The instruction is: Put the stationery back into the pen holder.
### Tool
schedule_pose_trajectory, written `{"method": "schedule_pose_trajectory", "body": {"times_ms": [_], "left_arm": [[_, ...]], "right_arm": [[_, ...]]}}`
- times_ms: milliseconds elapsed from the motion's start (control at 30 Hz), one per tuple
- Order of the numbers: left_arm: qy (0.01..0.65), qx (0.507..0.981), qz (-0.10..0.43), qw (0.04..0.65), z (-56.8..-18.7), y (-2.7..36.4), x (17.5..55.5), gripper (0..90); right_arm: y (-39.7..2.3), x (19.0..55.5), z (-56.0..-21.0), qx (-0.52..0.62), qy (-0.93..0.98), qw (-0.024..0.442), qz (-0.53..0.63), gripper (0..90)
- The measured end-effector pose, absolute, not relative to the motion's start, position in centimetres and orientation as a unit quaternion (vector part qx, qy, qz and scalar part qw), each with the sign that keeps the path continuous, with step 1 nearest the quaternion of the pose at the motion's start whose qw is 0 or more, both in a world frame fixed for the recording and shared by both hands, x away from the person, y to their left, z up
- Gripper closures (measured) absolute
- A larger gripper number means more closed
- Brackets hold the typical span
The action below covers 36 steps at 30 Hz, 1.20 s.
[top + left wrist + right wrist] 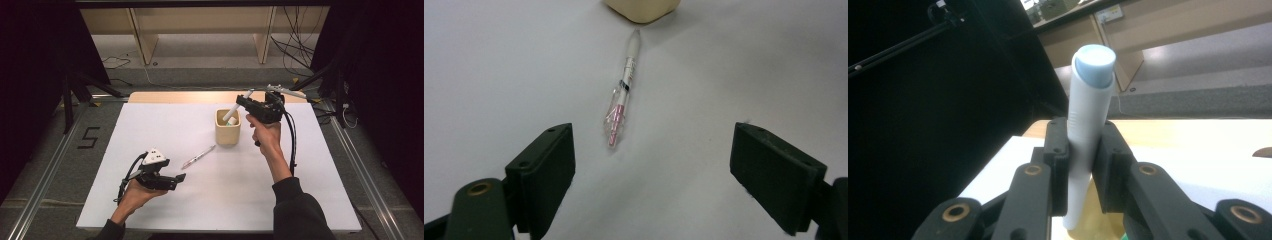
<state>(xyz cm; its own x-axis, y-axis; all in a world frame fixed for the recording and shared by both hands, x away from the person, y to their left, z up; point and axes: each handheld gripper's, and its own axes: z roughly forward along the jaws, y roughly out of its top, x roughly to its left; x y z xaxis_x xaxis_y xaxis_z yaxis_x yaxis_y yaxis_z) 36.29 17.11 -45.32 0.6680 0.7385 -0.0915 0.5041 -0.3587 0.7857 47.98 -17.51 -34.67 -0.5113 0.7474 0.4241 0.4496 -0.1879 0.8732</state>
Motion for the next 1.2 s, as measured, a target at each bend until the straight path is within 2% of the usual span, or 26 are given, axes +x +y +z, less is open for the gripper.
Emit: {"method": "schedule_pose_trajectory", "body": {"times_ms": [1200], "left_arm": [[0.382, 0.813, 0.138, 0.418, -45.3, 17.2, 36.3, 18.1]], "right_arm": [[-16.1, 51.0, -37.4, 0.512, 0.657, 0.118, 0.540, 78.7]]}}
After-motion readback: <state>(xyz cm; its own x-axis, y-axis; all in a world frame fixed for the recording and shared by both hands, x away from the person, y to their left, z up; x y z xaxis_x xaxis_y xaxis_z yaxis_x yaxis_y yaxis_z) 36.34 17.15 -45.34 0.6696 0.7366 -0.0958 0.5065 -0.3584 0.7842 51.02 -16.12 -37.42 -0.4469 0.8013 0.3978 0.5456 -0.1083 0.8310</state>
